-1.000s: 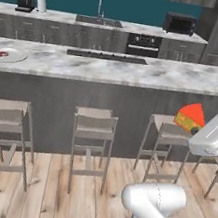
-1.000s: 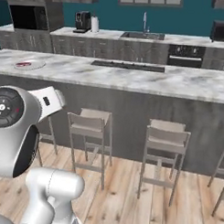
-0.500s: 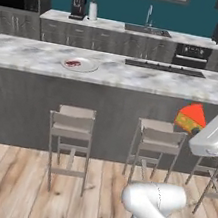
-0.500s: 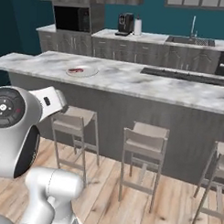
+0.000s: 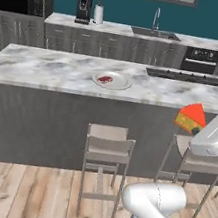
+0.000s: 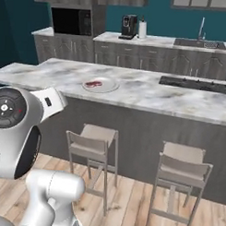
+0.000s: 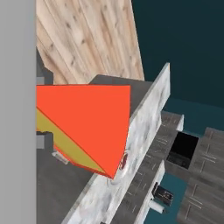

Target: Take the cheese, steak, and onion from the fridge and place them on the plate on the dining counter to create an appetizer plate.

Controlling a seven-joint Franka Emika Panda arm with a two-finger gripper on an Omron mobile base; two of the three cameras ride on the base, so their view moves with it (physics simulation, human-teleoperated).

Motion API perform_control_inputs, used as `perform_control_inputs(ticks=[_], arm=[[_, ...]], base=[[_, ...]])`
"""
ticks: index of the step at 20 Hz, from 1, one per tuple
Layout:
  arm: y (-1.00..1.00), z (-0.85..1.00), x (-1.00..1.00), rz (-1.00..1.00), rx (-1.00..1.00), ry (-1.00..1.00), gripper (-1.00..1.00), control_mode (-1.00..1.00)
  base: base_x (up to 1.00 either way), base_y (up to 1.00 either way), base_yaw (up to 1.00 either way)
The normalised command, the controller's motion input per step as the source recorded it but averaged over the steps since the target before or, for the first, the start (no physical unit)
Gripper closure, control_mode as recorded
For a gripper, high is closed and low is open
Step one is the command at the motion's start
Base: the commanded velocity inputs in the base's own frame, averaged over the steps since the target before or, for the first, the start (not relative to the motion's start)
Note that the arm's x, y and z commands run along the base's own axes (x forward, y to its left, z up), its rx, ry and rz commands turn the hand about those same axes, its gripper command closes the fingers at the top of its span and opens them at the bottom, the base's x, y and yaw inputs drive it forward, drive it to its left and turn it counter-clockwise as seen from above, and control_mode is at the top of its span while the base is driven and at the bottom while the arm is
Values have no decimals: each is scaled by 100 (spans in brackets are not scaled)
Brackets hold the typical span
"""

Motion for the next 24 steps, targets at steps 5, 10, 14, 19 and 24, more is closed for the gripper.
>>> perform_control_inputs(ticks=[5,10,14,19,24], arm=[[0,0,0,0,0,0,100,100],[0,0,0,0,0,0,100,100],[0,0,0,0,0,0,100,100],[0,0,0,0,0,0,100,100],[0,0,0,0,0,0,100,100]], base=[[72,52,-36],[64,19,-40],[76,5,-35],[85,44,-30],[88,65,-25]])
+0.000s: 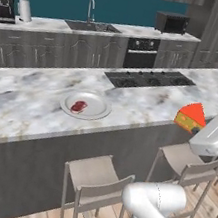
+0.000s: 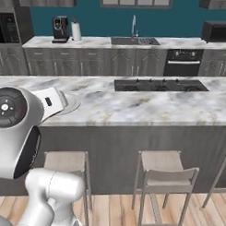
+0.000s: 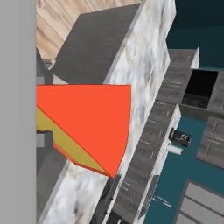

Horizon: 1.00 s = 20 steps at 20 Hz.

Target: Take the cheese, steak, and onion from the fridge and place them on the plate on the dining counter to create an appetizer plate.

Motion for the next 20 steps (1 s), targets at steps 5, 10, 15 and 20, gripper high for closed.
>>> perform_control_inputs(ticks=[5,10,15,20], arm=[[0,0,0,0,0,0,100,100],[0,0,0,0,0,0,100,100],[63,-12,63,7,-1,19,100,-100],[83,-18,78,7,-3,17,100,-100]], base=[[46,27,-11],[35,22,-7],[0,0,0],[0,0,0]])
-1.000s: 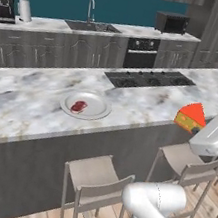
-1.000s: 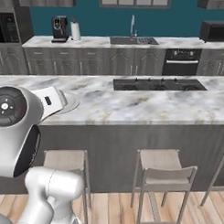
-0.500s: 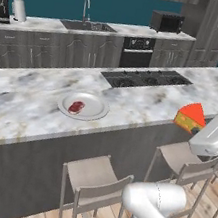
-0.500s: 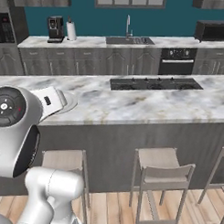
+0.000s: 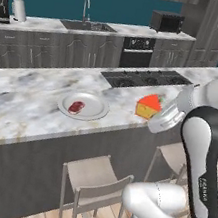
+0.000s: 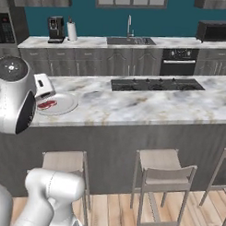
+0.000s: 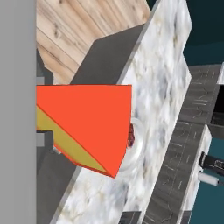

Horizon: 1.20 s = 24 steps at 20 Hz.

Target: Take the cheese, steak, and onion from the fridge and place them on the plate on the dining counter to create an appetizer plate.

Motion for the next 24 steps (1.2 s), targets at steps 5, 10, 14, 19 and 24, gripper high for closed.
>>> perform_control_inputs(ticks=[5,10,14,19,24], arm=[[38,-27,68,0,0,5,100,-100],[0,-28,67,0,0,0,100,-100],[0,-34,76,0,0,0,100,-100],[2,-25,91,0,0,6,100,-100],[9,-19,59,0,0,16,100,-100]], base=[[0,0,0],[0,0,0],[0,0,0],[0,0,0],[0,0,0]])
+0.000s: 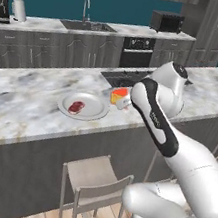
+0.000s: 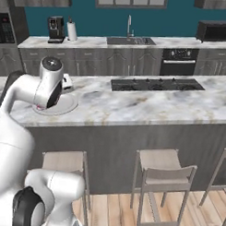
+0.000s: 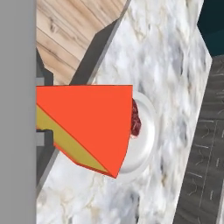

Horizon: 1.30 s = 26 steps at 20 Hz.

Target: Take the cheese, steak, and onion from the fridge and place them on the plate on the dining counter to create an appetizer plate.

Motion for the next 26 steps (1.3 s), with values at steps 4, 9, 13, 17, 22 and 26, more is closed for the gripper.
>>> perform_control_inputs(ticks=[4,9,13,17,22,26], arm=[[21,-27,44,0,-2,14,100,-100],[28,-35,41,0,-3,5,100,-100],[18,-35,42,0,-1,0,100,-100],[1,-28,38,0,0,0,100,-100],[3,-31,51,0,0,0,100,-100],[15,-29,61,0,0,0,100,-100]], base=[[0,0,0],[0,0,0],[0,0,0],[0,0,0],[0,0,0],[0,0,0]])
